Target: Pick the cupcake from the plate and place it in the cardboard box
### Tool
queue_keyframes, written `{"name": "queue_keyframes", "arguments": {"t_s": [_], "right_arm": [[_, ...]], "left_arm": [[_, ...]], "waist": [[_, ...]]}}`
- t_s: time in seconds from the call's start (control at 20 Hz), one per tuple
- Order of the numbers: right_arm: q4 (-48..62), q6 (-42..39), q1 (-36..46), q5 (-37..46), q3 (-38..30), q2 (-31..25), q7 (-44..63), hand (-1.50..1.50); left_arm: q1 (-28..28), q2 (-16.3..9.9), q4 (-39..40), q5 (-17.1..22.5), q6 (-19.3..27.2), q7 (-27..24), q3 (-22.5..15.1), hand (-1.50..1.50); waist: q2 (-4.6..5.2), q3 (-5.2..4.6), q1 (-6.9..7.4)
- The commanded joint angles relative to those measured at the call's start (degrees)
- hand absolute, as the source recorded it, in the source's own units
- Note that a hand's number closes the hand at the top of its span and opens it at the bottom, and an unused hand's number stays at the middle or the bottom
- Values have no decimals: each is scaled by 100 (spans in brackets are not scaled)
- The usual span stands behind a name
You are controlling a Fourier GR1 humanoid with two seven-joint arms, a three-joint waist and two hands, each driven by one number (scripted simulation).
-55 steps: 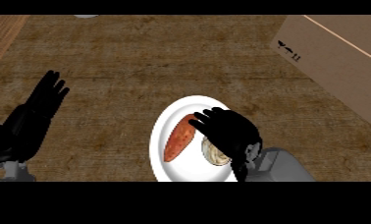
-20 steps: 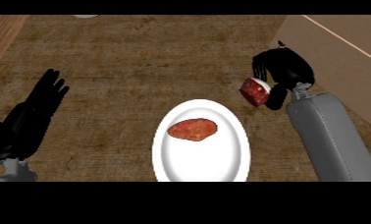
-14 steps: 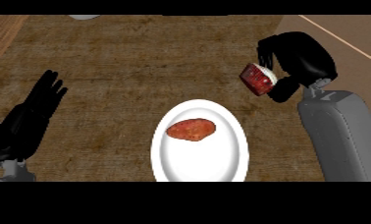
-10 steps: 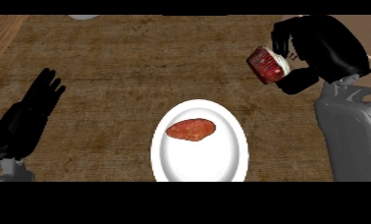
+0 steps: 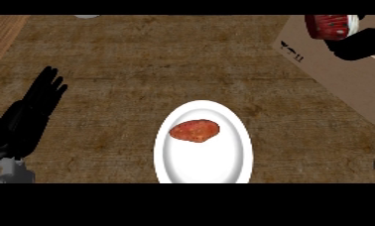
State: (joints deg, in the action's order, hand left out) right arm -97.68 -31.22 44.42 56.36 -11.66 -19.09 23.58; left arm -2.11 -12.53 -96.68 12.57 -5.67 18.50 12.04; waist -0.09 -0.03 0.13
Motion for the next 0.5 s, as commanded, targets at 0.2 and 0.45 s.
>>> {"name": "queue_keyframes", "arguments": {"t_s": [0.2,0.45], "right_arm": [[1367,390,427,42,-387,-881,-600,150],[2630,1201,581,90,-549,-1260,-1437,150]], "left_arm": [[140,96,-194,-9,-36,101,-82,0],[61,67,221,3,-245,-369,28,0]], "waist": [[16,3,52],[33,2,66]]}}
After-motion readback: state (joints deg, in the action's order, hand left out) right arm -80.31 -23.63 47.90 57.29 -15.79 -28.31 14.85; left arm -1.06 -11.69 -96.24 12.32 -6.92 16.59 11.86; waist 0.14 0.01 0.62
